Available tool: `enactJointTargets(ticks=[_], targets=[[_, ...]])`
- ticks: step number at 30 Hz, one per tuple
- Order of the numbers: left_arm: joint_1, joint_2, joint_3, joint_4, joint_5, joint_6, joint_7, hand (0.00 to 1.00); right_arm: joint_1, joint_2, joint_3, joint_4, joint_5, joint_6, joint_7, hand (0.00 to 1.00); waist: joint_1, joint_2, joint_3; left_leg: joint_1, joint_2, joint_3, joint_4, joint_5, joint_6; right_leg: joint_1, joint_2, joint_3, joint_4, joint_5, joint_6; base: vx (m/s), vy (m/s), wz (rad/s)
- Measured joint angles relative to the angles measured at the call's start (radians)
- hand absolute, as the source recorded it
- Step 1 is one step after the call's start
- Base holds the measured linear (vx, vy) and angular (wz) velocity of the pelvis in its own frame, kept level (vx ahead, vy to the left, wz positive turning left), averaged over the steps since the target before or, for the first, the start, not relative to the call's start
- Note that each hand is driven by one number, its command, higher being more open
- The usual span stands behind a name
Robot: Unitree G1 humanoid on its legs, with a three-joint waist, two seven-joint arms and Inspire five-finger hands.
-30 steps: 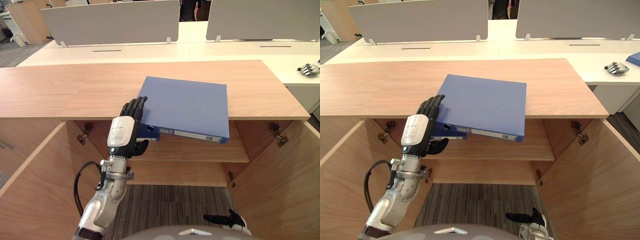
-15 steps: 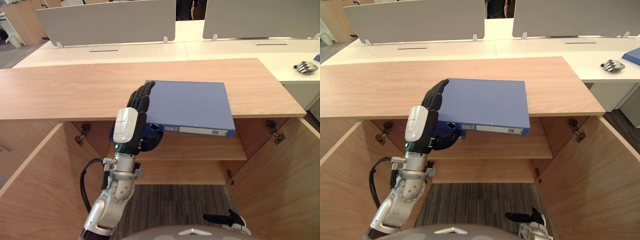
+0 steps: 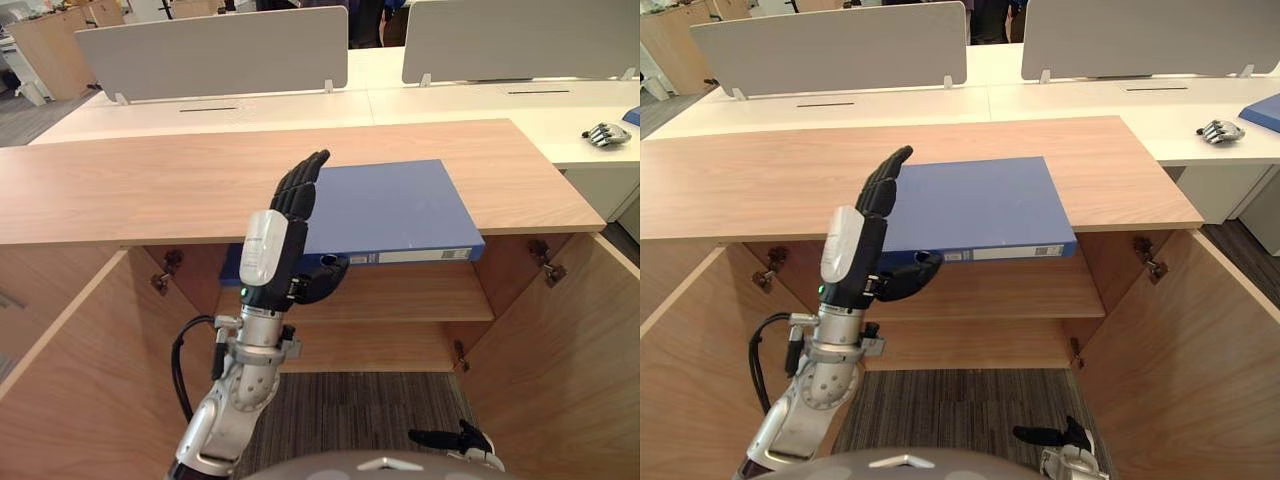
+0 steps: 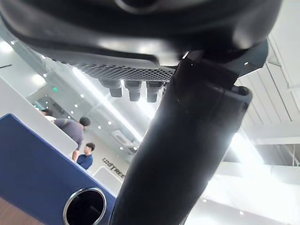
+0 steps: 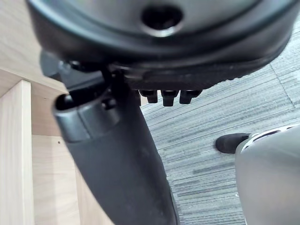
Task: Walk over to the cabinet, pick up the folder, carry it to the office cabinet, place the folder inside the office cabinet, then close the office cabinet door
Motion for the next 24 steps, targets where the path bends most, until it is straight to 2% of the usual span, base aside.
enactJointTargets(ticks=[3,9,19,20,24], targets=[[-0.001,0.04,-0.023,0.032,0.016,0.0,-0.015,1.0,0.002,-0.008,0.017,-0.001,0.0,0.001,0.0,1.0,-0.001,0.0,-0.005,0.003,-0.001,0.0,-0.005,0.0,0.0,0.0,0.0,-0.001,-0.001,0.0,-0.001,0.0,0.0,0.0],[-0.001,0.063,-0.025,0.132,0.063,0.01,-0.029,1.0,0.004,-0.012,0.019,-0.001,0.0,0.003,0.003,1.0,-0.007,-0.001,-0.011,0.015,-0.004,0.0,-0.023,0.002,-0.001,0.004,0.0,-0.005,-0.015,0.003,-0.001,0.01,0.0,0.0],[-0.023,0.094,-0.026,0.167,0.143,0.013,-0.038,1.0,0.007,-0.011,0.003,-0.001,0.0,0.02,0.013,1.0,-0.026,-0.013,-0.017,0.039,-0.018,-0.003,-0.045,0.002,0.001,0.049,-0.008,-0.014,-0.077,0.021,-0.003,0.01,0.001,0.01],[-0.033,0.096,-0.027,0.17,0.147,0.019,-0.038,0.0,0.007,-0.011,-0.005,-0.001,0.0,0.021,0.016,1.0,-0.027,-0.014,-0.017,0.038,-0.02,-0.004,-0.045,0.002,0.001,0.049,-0.01,-0.015,-0.077,0.021,-0.003,0.0,0.0,0.0],[-0.07,0.094,-0.027,0.191,0.172,0.036,-0.028,0.0,0.008,-0.012,-0.006,-0.001,0.0,0.021,0.018,1.0,-0.03,-0.015,-0.016,0.033,-0.022,-0.006,-0.045,0.002,0.001,0.047,-0.012,-0.016,-0.087,0.032,0.003,-0.05,-0.012,0.0]])
